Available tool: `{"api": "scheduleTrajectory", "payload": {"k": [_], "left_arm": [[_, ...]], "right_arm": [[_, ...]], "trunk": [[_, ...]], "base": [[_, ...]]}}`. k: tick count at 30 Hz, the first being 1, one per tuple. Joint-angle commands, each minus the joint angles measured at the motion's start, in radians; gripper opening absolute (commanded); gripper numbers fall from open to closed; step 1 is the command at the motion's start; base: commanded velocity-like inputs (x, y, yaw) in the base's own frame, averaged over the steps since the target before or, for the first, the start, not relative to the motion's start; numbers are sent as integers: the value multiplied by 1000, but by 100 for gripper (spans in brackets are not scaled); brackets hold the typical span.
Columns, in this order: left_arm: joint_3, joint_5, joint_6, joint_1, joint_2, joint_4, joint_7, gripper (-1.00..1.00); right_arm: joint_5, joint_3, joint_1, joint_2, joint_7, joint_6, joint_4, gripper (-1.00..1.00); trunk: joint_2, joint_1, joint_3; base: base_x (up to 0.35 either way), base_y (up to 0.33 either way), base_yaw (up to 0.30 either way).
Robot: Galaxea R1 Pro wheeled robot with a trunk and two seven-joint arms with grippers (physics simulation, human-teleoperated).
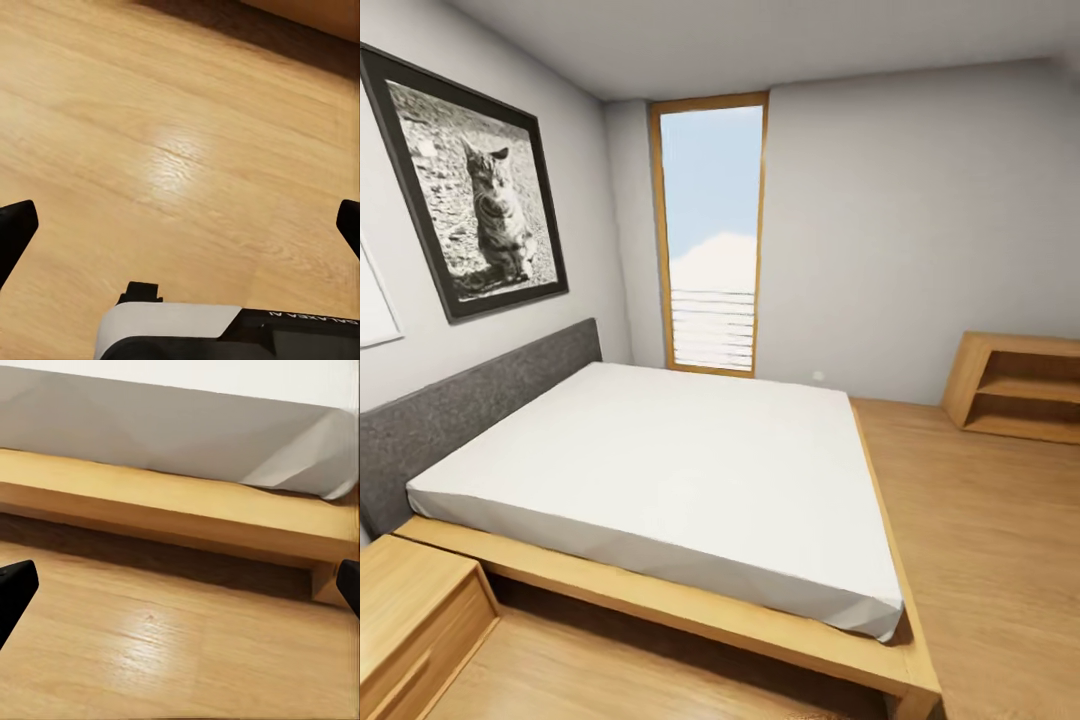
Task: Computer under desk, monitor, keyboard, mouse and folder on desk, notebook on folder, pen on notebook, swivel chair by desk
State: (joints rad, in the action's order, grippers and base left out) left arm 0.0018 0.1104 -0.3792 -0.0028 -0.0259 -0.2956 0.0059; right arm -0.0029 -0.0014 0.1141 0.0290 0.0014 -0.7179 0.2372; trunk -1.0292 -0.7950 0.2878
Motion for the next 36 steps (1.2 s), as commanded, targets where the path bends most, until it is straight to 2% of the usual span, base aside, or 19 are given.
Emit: {"api": "scheduleTrajectory", "payload": {"k": [1,12,18,36], "left_arm": [[0,6,-3,0,0,0,0,100],[-1,5,-3,0,-2,1,0,100],[-2,4,-3,0,-2,1,0,100],[0,4,1,0,-11,1,2,100]], "right_arm": [[0,0,1,0,0,-3,-1,100],[3,2,1,3,0,-12,-2,100],[3,3,1,3,1,-13,-4,100],[4,3,1,4,1,-11,-4,100]], "trunk": [[-1,0,1],[-1,0,1],[-1,0,1],[-1,0,1]], "base": [[0,129,-300],[175,218,-300],[128,25,-300],[3,1,-300]]}}
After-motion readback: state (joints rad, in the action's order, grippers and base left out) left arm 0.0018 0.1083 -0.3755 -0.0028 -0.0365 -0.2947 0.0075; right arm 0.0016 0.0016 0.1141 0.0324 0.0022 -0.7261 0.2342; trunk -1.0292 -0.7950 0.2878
